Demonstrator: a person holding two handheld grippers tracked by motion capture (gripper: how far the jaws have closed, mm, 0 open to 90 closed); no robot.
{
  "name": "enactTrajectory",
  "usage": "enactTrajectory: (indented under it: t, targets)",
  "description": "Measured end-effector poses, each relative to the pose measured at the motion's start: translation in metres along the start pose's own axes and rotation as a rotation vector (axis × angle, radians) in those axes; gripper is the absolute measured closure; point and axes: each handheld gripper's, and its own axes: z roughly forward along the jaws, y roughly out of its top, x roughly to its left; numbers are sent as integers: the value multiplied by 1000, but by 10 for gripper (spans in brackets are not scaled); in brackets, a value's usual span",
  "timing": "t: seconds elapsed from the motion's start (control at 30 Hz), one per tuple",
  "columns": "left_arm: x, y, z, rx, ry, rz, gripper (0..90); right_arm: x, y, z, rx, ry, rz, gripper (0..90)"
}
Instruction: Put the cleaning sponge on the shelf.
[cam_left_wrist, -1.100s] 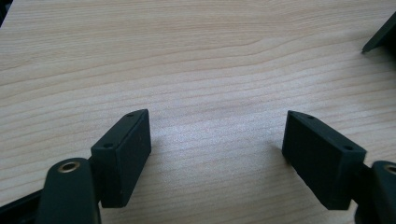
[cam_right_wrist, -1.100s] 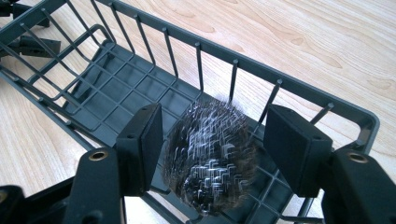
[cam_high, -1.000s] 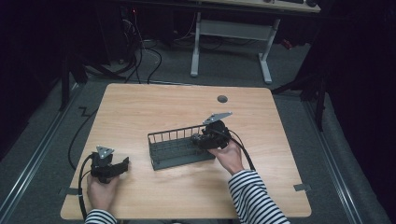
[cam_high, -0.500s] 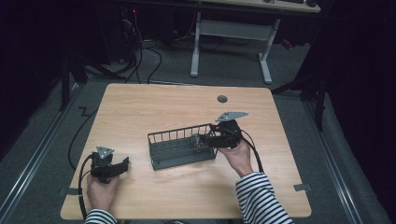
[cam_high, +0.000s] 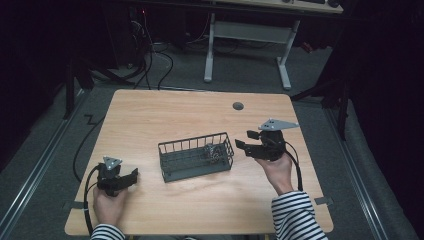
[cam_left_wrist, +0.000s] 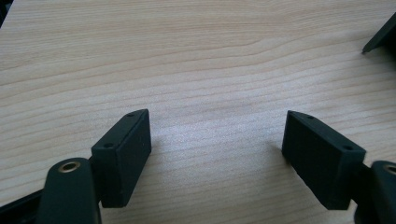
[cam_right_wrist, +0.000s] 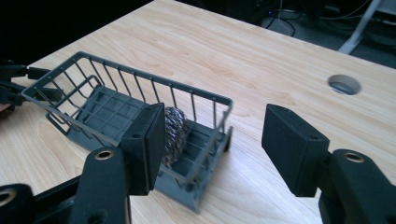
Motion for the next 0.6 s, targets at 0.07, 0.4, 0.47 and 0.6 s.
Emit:
enactTrajectory:
  t: [0.07,0.4,0.47,0.6]
  targets:
    - [0,0,0,0,0,0,242,-2,-3,-8,-5,-13,-5,405]
    - [0,0,0,0,0,0,242,-20,-28,-37,-63,-41,65,414]
    - [0,0,0,0,0,0,241,-23,-34,-42,-74,-47,74,415]
    - [0,0,0,0,0,0,241,-26,-43,-51,-90,-51,92,415]
